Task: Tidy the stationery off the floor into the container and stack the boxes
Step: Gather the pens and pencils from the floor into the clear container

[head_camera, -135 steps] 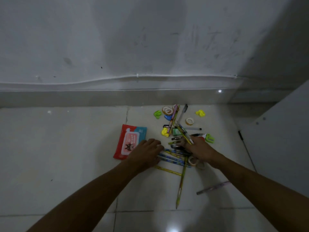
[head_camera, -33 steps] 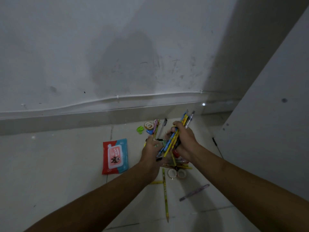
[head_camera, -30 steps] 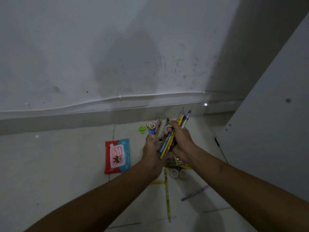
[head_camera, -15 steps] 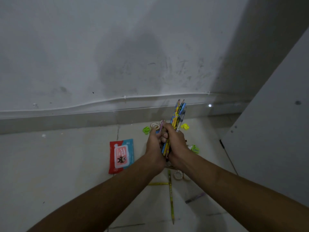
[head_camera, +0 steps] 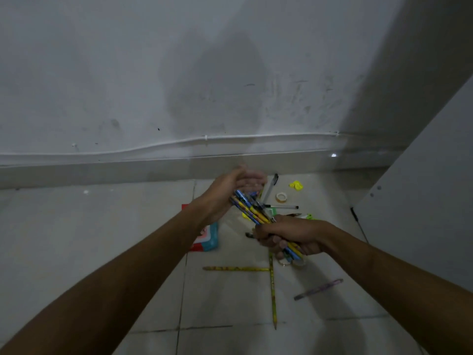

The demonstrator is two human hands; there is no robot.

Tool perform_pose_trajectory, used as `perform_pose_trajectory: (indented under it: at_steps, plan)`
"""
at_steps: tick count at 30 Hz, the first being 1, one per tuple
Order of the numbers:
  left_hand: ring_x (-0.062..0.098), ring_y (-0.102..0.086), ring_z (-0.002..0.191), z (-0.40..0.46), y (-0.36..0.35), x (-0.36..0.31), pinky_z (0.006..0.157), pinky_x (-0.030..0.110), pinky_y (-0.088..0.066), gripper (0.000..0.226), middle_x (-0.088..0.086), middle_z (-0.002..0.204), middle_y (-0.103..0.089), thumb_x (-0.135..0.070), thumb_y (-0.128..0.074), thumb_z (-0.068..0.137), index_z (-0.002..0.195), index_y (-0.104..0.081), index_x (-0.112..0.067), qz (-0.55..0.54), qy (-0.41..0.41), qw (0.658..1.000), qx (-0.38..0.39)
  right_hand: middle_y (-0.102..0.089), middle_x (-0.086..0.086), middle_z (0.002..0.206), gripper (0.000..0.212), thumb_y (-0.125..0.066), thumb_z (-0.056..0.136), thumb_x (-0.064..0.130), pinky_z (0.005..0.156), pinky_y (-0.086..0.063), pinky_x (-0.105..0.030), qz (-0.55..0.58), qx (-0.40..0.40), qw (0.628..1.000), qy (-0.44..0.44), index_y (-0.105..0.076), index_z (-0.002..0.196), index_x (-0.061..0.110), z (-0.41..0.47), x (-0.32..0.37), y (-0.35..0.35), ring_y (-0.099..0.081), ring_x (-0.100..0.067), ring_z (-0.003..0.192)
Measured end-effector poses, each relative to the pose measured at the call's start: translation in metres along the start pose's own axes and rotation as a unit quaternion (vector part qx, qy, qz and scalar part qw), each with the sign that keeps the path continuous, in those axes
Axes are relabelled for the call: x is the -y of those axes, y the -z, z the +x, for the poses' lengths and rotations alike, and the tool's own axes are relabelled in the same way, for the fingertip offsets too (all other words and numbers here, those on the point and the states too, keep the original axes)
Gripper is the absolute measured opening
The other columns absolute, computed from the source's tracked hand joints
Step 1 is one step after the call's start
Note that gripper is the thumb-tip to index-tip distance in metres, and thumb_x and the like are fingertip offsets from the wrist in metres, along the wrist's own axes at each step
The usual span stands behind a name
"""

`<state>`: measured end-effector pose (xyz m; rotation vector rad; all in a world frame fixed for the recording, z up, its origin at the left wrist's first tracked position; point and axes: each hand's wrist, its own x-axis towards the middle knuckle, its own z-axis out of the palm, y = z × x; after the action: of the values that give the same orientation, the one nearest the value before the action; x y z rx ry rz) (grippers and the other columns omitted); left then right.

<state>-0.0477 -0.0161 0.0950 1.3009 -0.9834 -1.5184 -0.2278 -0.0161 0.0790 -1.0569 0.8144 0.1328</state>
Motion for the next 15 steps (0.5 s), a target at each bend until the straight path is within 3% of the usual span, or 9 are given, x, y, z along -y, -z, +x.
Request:
perform_pose_trajectory:
  at_steps: [3,7,10,12,15]
  plan:
    - [0.017,-0.069,0.097,-0.003,-0.006,0.003,0.092,0.04,-0.047,0.054,-0.001,0.102,-0.074,-0.037,-0.022,0.101,0.094,-0.073,-0.021,0.131,-0.016,0.991,0.027,-0.031,0.007,0.046,0.045,-0.048,0.094,0.021,0.046,-0.034,-0.021,0.0,0.034,0.999,-0.026,-0.04,0.05,0.023,-0.001,0.001,0.002,-0.026,-0.006,0.037]
    - [0.005,-0.063,0.102,-0.005,-0.004,0.004,0.103,0.041,-0.041,0.062,-0.021,0.099,-0.07,-0.052,-0.014,0.099,0.091,-0.074,-0.036,0.242,-0.034,0.968,0.057,-0.029,0.007,0.047,0.041,-0.048,0.094,0.021,0.048,-0.031,-0.022,0.009,0.052,0.998,-0.037,-0.037,0.054,0.023,0.0,-0.002,0.006,-0.023,-0.007,0.039]
    - [0.011,-0.063,0.108,-0.003,-0.001,0.004,0.099,0.038,-0.043,0.064,-0.009,0.113,-0.069,-0.054,-0.014,0.099,0.098,-0.073,-0.029,0.137,-0.024,0.988,0.065,-0.028,0.007,0.048,0.039,-0.047,0.093,0.021,0.048,-0.03,-0.022,0.012,0.065,0.997,-0.032,-0.035,0.056,0.023,0.002,-0.001,0.008,-0.022,-0.007,0.039]
    - [0.014,-0.065,0.099,0.0,-0.001,0.0,0.087,0.036,-0.047,0.06,-0.002,0.11,-0.07,-0.053,-0.016,0.099,0.099,-0.07,-0.025,0.031,-0.014,0.999,-0.011,-0.029,0.008,0.046,0.041,-0.047,0.091,0.021,0.046,-0.03,-0.02,-0.011,0.048,0.998,-0.024,-0.037,0.052,0.025,0.003,0.003,0.011,-0.024,-0.006,0.038]
    - [0.012,-0.062,0.082,0.005,0.001,0.009,0.074,0.031,-0.045,0.044,-0.002,0.095,-0.068,-0.042,-0.027,0.1,0.094,-0.065,-0.021,0.029,-0.013,0.992,-0.122,-0.036,0.001,0.044,0.041,-0.056,0.087,0.024,0.048,-0.032,-0.027,-0.104,-0.089,0.99,0.019,-0.041,0.048,0.021,0.002,0.001,0.021,-0.031,-0.012,0.038]
